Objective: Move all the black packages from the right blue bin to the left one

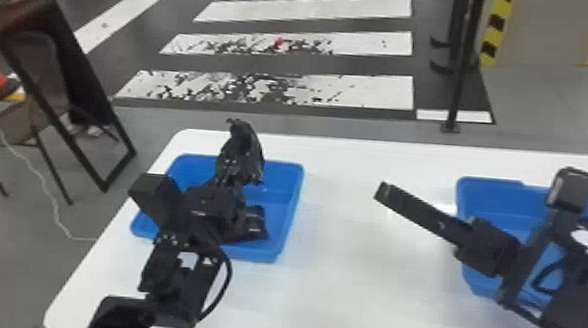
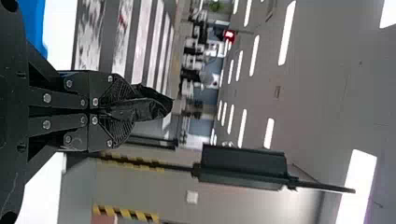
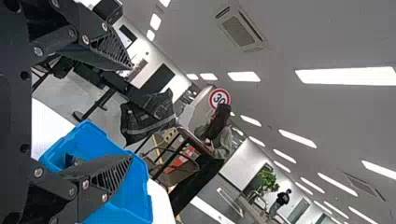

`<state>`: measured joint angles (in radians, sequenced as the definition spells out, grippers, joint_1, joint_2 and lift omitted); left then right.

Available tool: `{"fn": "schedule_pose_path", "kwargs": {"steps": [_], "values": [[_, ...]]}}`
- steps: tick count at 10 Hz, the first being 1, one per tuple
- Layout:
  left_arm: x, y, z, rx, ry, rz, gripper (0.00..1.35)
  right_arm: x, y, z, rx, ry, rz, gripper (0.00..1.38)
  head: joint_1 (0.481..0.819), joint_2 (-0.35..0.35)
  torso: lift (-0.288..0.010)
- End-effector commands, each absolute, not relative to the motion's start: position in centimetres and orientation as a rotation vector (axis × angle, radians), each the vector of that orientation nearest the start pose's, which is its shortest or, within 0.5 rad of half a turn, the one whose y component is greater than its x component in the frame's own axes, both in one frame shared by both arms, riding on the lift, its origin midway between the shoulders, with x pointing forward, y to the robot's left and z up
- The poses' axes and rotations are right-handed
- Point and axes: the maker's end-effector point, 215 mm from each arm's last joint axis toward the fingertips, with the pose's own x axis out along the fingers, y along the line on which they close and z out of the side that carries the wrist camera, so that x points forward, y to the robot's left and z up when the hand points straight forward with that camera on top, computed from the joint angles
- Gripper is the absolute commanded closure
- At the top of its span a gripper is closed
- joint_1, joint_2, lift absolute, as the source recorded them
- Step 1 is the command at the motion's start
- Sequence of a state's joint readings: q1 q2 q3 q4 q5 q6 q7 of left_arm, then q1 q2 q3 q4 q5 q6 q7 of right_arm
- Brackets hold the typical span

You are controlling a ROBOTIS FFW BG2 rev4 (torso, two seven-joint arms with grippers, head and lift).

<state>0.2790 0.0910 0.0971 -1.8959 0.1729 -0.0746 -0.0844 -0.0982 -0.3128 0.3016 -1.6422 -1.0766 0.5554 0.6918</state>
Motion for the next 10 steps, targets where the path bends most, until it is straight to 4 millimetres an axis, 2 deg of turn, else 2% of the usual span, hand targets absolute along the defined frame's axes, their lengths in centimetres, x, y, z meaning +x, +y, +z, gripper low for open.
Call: {"fn": "schedule_pose_path", "kwargs": {"steps": [1,2,3,4,5,6,8,9,10], "values": [[52.1,30.9,-30.8,0.123,-0.114,0.046,1.19,46.6,-0.3,-29.7,0.823,0.327,1.149,0.14,0.695,0.301,-0.14],[51.7,31.6,-32.9,0.108,-0.091,0.074,0.89,47.7,-1.9,-29.9,0.738,0.3,1.108,0.14,0.695,0.326,-0.14],[51.3,31.9,-34.6,0.054,-0.056,0.085,0.38,48.4,-3.2,-30.0,0.686,0.286,1.068,0.14,0.695,0.331,-0.14],[50.8,31.1,-34.5,-0.014,-0.074,0.071,0.05,48.8,-5.0,-30.2,0.641,0.273,1.005,0.14,0.695,0.319,-0.14],[50.2,30.5,-33.1,-0.074,-0.132,0.047,0.1,49.2,-7.4,-30.4,0.535,0.29,0.914,0.15,0.695,0.31,-0.14],[49.5,29.9,-31.7,-0.155,-0.191,0.031,0.17,49.3,-10.6,-31.6,0.402,0.369,0.81,0.15,0.695,0.282,-0.14],[47.8,28.1,-29.8,-0.266,-0.231,0.003,0.19,50.3,-17.3,-33.4,0.227,0.47,0.589,0.15,0.695,0.203,-0.14],[47.2,26.5,-29.3,-0.354,-0.236,-0.027,0.19,51.2,-20.7,-34.2,0.164,0.512,0.473,0.15,0.695,0.177,-0.14],[46.5,24.9,-28.7,-0.417,-0.251,-0.051,0.19,52.0,-24.0,-35.2,0.124,0.545,0.36,0.15,0.695,0.122,-0.14]]}}
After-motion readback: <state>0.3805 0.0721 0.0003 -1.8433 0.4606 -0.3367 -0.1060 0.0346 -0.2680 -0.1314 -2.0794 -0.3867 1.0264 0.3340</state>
